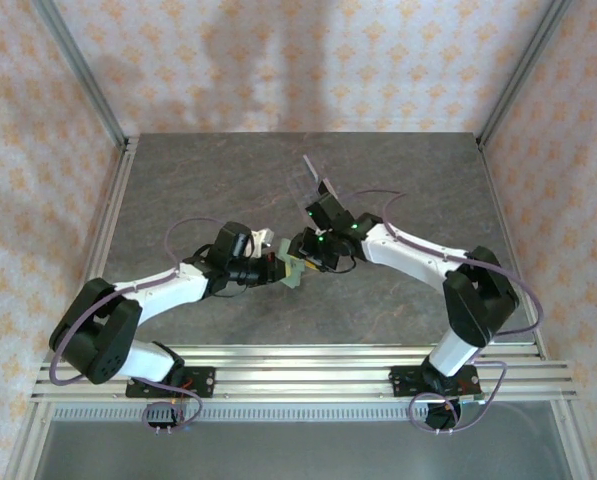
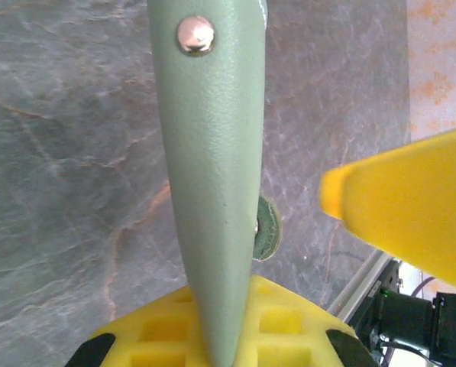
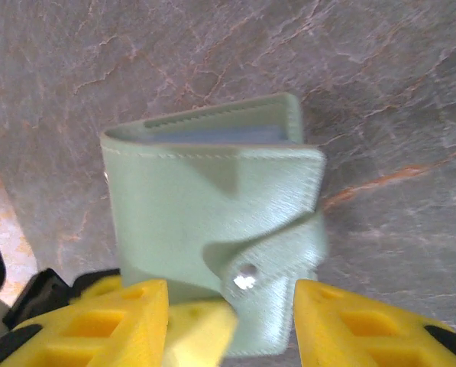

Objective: Put the credit cards into the card holder

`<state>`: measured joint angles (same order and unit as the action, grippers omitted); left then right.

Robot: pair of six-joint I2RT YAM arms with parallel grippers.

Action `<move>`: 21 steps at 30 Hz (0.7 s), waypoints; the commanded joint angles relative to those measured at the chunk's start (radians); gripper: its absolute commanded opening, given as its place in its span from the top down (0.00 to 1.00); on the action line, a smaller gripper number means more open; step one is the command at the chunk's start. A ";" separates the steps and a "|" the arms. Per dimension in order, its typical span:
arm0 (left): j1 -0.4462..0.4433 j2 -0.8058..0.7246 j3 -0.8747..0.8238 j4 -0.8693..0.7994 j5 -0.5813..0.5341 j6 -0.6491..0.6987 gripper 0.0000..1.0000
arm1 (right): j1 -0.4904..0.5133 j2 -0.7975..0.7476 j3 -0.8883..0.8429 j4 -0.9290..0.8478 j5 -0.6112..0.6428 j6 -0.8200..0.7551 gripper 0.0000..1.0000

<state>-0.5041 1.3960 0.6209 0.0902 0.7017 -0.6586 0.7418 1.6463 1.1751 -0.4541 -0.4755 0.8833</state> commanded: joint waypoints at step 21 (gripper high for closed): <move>-0.034 -0.124 -0.006 0.013 -0.048 0.231 1.00 | 0.048 0.158 0.105 -0.274 -0.001 0.179 0.92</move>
<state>-0.5320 1.3228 0.6109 0.0097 0.6716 -0.4934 0.7799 1.7622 1.2888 -0.6136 -0.5003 1.0492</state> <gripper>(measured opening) 0.078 0.095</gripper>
